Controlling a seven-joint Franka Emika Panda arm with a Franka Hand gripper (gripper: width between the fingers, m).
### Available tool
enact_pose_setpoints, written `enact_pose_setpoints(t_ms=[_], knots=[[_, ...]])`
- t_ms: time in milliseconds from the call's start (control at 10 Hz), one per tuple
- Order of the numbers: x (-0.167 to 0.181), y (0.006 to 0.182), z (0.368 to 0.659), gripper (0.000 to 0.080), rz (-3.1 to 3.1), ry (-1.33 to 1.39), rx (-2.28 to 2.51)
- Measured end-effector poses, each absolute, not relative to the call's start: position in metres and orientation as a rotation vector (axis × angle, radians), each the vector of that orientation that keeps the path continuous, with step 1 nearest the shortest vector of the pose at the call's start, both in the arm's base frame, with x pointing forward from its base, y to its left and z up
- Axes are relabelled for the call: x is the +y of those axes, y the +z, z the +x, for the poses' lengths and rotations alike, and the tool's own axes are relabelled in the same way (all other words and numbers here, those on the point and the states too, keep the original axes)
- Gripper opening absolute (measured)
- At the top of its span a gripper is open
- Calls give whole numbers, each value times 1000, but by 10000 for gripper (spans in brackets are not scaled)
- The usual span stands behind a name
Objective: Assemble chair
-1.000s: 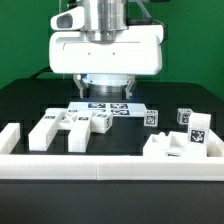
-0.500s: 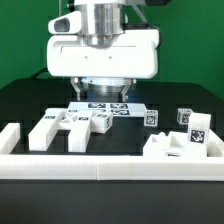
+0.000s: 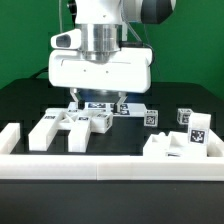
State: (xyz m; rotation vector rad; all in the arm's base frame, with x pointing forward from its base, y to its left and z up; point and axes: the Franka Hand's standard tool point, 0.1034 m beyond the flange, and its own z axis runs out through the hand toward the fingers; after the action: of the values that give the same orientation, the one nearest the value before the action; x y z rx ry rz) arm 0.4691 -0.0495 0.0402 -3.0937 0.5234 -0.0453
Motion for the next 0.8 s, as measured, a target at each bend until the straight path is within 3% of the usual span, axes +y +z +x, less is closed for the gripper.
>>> enact_pose_setpoints(t_ms=[800], knots=[[-21, 30, 465, 649, -3107, -23, 479]])
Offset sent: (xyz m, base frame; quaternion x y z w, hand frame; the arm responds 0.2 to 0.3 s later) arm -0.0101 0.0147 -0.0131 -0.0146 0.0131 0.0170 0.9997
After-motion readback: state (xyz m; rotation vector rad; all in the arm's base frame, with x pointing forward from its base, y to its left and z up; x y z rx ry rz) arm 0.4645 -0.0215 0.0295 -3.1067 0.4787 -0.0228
